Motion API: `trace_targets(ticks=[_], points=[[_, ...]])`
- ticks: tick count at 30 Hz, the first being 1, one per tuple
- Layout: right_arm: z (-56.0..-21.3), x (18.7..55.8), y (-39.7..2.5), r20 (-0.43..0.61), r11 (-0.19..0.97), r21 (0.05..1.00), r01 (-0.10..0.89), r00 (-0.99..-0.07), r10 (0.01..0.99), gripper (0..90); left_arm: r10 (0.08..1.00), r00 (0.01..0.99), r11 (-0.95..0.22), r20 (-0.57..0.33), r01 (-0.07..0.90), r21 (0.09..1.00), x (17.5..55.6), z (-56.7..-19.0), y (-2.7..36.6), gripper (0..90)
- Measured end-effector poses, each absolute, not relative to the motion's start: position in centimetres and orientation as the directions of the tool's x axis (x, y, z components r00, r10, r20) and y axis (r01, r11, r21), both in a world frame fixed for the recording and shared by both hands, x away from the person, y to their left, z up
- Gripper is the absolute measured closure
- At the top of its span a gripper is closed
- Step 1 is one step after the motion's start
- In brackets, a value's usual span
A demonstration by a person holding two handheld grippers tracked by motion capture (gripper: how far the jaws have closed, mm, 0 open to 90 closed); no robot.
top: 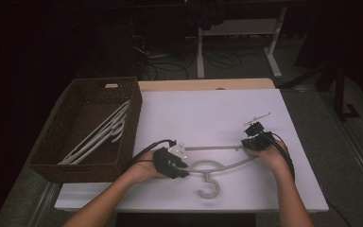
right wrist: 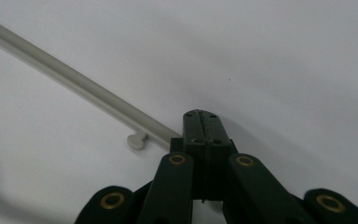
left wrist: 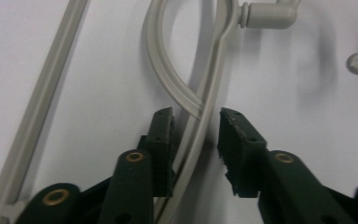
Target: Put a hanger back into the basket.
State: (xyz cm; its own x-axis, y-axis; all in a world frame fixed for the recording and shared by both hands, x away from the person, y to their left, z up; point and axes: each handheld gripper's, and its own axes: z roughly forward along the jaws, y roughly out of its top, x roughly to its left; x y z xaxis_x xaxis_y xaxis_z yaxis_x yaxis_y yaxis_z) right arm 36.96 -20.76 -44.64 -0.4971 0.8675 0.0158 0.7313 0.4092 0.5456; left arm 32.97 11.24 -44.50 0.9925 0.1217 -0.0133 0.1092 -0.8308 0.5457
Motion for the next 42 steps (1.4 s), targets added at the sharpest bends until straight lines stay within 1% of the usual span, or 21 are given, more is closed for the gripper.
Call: trace_targets(ticks=[8, 9, 15, 20, 23, 24, 25, 27, 29, 30, 32, 34, 35, 36, 40, 42], points=[[-44.6, 37.0, -20.7, 0.016, 0.41, 0.545, 0.731, -0.498, 0.867, 90.0, 0.081, 0.997, -0.858, 0.011, 0.064, 0.509, 33.0, -44.3, 10.6, 75.2], [-44.6, 37.0, -20.7, 0.014, 0.413, 0.544, 0.73, -0.5, 0.866, 90.0, 0.073, 0.997, -0.858, 0.0, 0.063, 0.51, 33.2, -44.3, 10.6, 75.2], [-44.5, 37.1, -20.5, 0.002, 0.431, 0.538, 0.724, -0.512, 0.859, 90.0, 0.052, 0.999, -0.856, 0.001, 0.044, 0.515, 33.3, -44.3, 10.7, 76.6], [-44.5, 37.2, -20.4, 0.02, 0.435, 0.542, 0.719, -0.529, 0.849, 89.7, 0.041, 0.999, -0.857, 0.009, 0.031, 0.515, 33.2, -44.3, 10.7, 77.1], [-44.2, 37.3, -20.4, 0.026, 0.423, 0.577, 0.698, -0.534, 0.845, 89.0, 0.049, 0.999, -0.86, 0.006, 0.04, 0.509, 33.1, -44.2, 10.6, 79.4], [-44.0, 37.2, -20.4, 0.038, 0.415, 0.593, 0.69, -0.539, 0.841, 84.6, 0.062, 0.998, -0.857, 0.001, 0.052, 0.512, 33.1, -44.3, 10.6, 81.3], [-43.6, 37.1, -20.3, 0.044, 0.406, 0.611, 0.68, -0.541, 0.84, 82.8, 0.072, 0.997, -0.855, -0.011, 0.068, 0.514, 33.2, -44.3, 10.7, 82.3], [-42.9, 36.8, -20.3, 0.049, 0.391, 0.641, 0.661, -0.543, 0.838, 79.8, 0.075, 0.997, -0.851, -0.021, 0.074, 0.52, 33.3, -44.3, 10.8, 82.5], [-42.2, 36.5, -20.4, 0.047, 0.378, 0.669, 0.64, -0.544, 0.838, 74.3, 0.084, 0.996, -0.849, -0.028, 0.086, 0.522, 33.3, -44.3, 10.8, 82.5], [-41.8, 36.3, -20.4, 0.053, 0.368, 0.684, 0.63, -0.545, 0.837, 70.2, 0.086, 0.996, -0.849, -0.027, 0.088, 0.522, 33.3, -44.3, 10.8, 82.5], [-41.4, 36.0, -20.5, 0.051, 0.358, 0.698, 0.62, -0.542, 0.839, 65.8, 0.099, 0.994, -0.842, -0.038, 0.104, 0.529, 33.4, -44.2, 10.8, 82.6], [-40.9, 35.7, -20.6, 0.044, 0.352, 0.716, 0.602, -0.543, 0.839, 58.4, 0.111, 0.993, -0.836, -0.04, 0.115, 0.537, 33.4, -44.1, 10.9, 82.6], [-40.6, 35.5, -20.7, 0.044, 0.347, 0.723, 0.597, -0.542, 0.839, 56.9, 0.124, 0.991, -0.829, -0.052, 0.132, 0.543, 33.5, -43.9, 10.9, 82.6], [-40.4, 35.3, -20.8, 0.051, 0.343, 0.727, 0.595, -0.545, 0.837, 53.3, 0.13, 0.99, -0.826, -0.059, 0.142, 0.546, 33.6, -43.8, 11.0, 82.6], [-40.0, 34.5, -21.3, 0.04, 0.338, 0.742, 0.579, -0.541, 0.84, 46.6, 0.177, 0.982, -0.791, -0.07, 0.184, 0.584, 33.9, -43.1, 11.6, 82.7], [-39.8, 34.0, -21.7, 0.026, 0.344, 0.745, 0.571, -0.54, 0.841, 42.7, 0.211, 0.973, -0.762, -0.093, 0.223, 0.608, 34.2, -42.5, 12.0, 82.7]])
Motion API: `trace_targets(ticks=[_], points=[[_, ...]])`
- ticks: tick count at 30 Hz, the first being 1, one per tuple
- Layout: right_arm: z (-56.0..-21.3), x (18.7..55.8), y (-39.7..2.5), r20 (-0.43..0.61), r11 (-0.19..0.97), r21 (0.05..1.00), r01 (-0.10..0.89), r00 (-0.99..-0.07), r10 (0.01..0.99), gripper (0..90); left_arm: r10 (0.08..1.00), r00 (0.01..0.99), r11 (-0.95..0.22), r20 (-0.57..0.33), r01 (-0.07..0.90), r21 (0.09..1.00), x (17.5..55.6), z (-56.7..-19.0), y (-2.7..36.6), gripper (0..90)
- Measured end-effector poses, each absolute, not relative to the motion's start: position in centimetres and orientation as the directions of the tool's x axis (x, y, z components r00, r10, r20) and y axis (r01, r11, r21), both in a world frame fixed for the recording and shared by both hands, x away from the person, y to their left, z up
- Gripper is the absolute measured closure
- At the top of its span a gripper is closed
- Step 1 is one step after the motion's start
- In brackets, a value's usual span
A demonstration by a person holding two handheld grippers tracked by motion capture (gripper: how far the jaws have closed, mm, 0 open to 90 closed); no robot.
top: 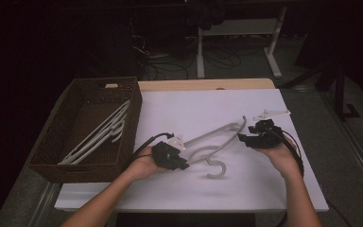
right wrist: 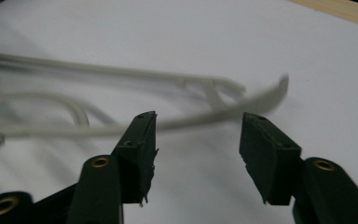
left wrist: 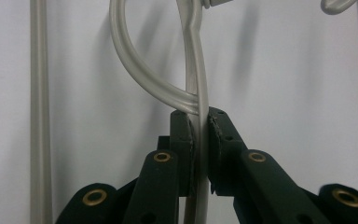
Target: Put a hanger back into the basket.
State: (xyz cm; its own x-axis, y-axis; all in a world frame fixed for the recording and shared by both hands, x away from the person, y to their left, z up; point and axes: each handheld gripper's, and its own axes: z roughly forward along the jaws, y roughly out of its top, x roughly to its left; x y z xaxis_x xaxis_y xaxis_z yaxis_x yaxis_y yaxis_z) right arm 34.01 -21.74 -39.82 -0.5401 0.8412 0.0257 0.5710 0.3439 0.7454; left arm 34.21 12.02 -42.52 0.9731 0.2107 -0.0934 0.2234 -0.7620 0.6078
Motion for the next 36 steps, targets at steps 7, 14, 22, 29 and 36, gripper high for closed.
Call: trace_targets(ticks=[7, 14, 22, 29, 36], points=[[-40.7, 32.3, -22.7, 0.042, 0.356, 0.743, 0.567, -0.57, 0.82, 32.7, 0.3, 0.947, -0.711, -0.12, 0.305, 0.633, 34.8, -40.3, 13.1, 82.6], [-41.8, 31.2, -22.9, 0.06, 0.358, 0.738, 0.572, -0.583, 0.81, 18.5, 0.349, 0.93, -0.691, -0.113, 0.337, 0.639, 34.9, -37.0, 13.1, 82.6], [-42.3, 30.5, -22.6, 0.066, 0.353, 0.749, 0.561, -0.592, 0.803, 6.5, 0.364, 0.925, -0.66, -0.104, 0.335, 0.672, 35.5, -31.9, 14.1, 82.6], [-42.3, 30.2, -22.1, 0.07, 0.361, 0.761, 0.539, -0.621, 0.78, 0.0, 0.388, 0.92, -0.651, -0.054, 0.314, 0.691, 35.8, -27.5, 16.8, 82.6], [-42.4, 30.2, -21.8, 0.066, 0.372, 0.761, 0.532, -0.633, 0.771, 0.0, 0.44, 0.898, -0.631, -0.027, 0.331, 0.702, 36.5, -25.6, 21.7, 82.6]])
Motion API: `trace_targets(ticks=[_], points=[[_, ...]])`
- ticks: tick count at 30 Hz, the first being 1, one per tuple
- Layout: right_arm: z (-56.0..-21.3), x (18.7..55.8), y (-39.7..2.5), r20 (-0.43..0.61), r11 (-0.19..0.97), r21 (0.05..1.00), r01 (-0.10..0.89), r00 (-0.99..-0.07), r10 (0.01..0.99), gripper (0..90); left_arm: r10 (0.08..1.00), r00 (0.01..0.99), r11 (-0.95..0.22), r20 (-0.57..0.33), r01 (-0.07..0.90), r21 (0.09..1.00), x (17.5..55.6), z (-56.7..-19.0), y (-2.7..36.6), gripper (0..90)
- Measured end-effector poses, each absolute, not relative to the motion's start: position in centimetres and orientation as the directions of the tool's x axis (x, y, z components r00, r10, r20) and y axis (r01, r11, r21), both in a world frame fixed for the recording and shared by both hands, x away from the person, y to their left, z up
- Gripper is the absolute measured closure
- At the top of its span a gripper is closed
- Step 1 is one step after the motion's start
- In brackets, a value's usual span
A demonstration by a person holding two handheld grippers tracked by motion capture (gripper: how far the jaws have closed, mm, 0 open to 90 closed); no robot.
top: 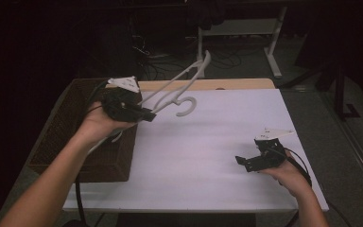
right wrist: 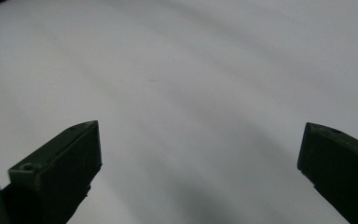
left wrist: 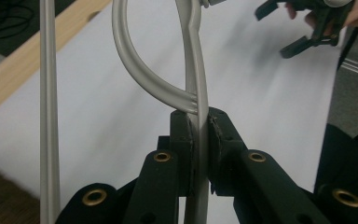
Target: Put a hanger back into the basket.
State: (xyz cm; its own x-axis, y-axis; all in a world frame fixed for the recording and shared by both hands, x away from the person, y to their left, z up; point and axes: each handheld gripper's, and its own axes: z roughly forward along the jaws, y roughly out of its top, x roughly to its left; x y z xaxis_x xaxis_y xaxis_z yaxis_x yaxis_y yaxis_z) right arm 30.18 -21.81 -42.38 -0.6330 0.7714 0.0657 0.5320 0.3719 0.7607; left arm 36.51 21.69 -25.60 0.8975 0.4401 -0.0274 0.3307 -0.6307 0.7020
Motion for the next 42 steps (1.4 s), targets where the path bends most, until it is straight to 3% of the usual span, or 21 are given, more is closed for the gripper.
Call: trace_targets(ticks=[10, 22, 32, 42], points=[[-42.9, 30.4, -21.9, 0.062, 0.382, 0.75, 0.54, -0.633, 0.772, 0.0, 0.532, 0.847, -0.594, -0.006, 0.378, 0.71, 36.7, -25.3, 30.2, 82.5], [-43.2, 30.6, -21.8, 0.058, 0.389, 0.738, 0.552, -0.625, 0.778, 0.0, 0.61, 0.791, -0.563, -0.048, 0.475, 0.677, 36.7, -29.3, 37.2, 82.5], [-43.5, 30.8, -21.9, 0.056, 0.392, 0.729, 0.562, -0.618, 0.784, 0.0, 0.644, 0.76, -0.542, -0.087, 0.534, 0.649, 36.0, -31.4, 40.1, 82.5], [-43.4, 30.9, -21.9, 0.057, 0.389, 0.73, 0.562, -0.617, 0.785, 0.0, 0.686, 0.722, -0.525, -0.093, 0.579, 0.624, 35.8, -31.5, 39.6, 82.5]])
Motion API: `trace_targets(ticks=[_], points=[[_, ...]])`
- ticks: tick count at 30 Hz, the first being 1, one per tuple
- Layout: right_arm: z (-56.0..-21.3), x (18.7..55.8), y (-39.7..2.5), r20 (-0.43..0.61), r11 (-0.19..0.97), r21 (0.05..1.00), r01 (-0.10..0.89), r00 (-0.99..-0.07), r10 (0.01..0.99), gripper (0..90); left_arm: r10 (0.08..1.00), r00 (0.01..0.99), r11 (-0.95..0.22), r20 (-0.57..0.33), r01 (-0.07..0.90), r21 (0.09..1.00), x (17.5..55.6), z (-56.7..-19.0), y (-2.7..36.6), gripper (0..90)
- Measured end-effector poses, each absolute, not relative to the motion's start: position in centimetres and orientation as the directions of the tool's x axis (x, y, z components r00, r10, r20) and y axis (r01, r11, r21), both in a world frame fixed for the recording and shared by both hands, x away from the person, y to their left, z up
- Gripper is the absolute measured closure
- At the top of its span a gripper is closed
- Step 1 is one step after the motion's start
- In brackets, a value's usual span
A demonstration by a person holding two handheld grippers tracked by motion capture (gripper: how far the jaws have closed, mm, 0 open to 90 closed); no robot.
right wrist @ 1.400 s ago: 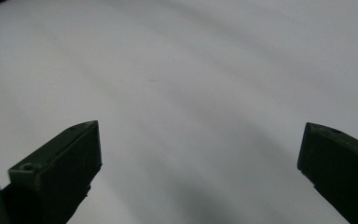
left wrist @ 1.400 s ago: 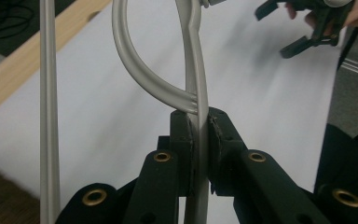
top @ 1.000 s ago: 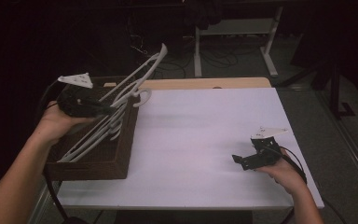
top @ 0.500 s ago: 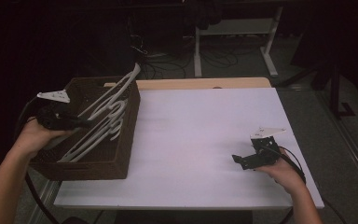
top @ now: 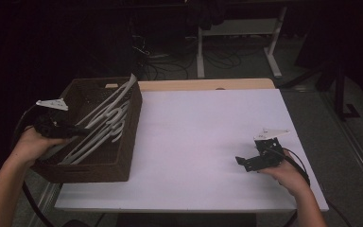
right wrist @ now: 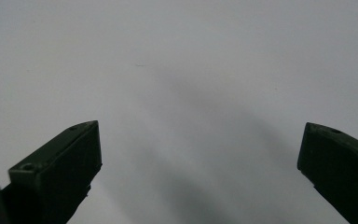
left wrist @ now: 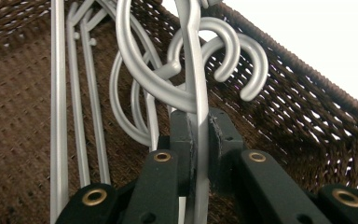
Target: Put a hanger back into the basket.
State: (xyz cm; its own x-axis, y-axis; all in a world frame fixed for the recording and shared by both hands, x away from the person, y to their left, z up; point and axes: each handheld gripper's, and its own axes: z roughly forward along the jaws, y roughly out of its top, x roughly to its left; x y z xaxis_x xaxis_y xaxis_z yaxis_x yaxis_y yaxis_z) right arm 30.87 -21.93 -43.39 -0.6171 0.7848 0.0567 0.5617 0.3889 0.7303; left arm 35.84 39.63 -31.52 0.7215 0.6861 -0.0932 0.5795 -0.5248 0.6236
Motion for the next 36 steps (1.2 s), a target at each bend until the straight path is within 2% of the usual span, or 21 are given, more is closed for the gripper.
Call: trace_targets(ticks=[8, 19, 21, 30, 36], points=[[-43.4, 30.9, -22.1, 0.055, 0.392, 0.731, 0.558, -0.621, 0.782, 0.0, 0.698, 0.707, -0.514, -0.113, 0.604, 0.609, 35.6, -31.9, 39.6, 82.5], [-43.4, 31.0, -22.0, 0.052, 0.397, 0.73, 0.556, -0.624, 0.78, 0.0, 0.718, 0.69, -0.526, -0.089, 0.622, 0.58, 35.8, -33.3, 39.5, 80.5], [-43.4, 31.0, -22.0, 0.053, 0.396, 0.73, 0.557, -0.624, 0.78, 0.0, 0.734, 0.676, -0.514, -0.068, 0.618, 0.594, 35.8, -33.5, 39.5, 58.4], [-43.1, 31.0, -22.1, 0.05, 0.394, 0.735, 0.552, -0.624, 0.78, 0.0, 0.71, 0.699, -0.48, -0.084, 0.569, 0.668, 35.6, -32.2, 38.6, 38.3], [-42.3, 30.9, -22.0, 0.049, 0.391, 0.746, 0.539, -0.63, 0.775, 0.0, 0.667, 0.737, -0.438, -0.108, 0.506, 0.743, 35.0, -31.2, 37.1, 29.3]])
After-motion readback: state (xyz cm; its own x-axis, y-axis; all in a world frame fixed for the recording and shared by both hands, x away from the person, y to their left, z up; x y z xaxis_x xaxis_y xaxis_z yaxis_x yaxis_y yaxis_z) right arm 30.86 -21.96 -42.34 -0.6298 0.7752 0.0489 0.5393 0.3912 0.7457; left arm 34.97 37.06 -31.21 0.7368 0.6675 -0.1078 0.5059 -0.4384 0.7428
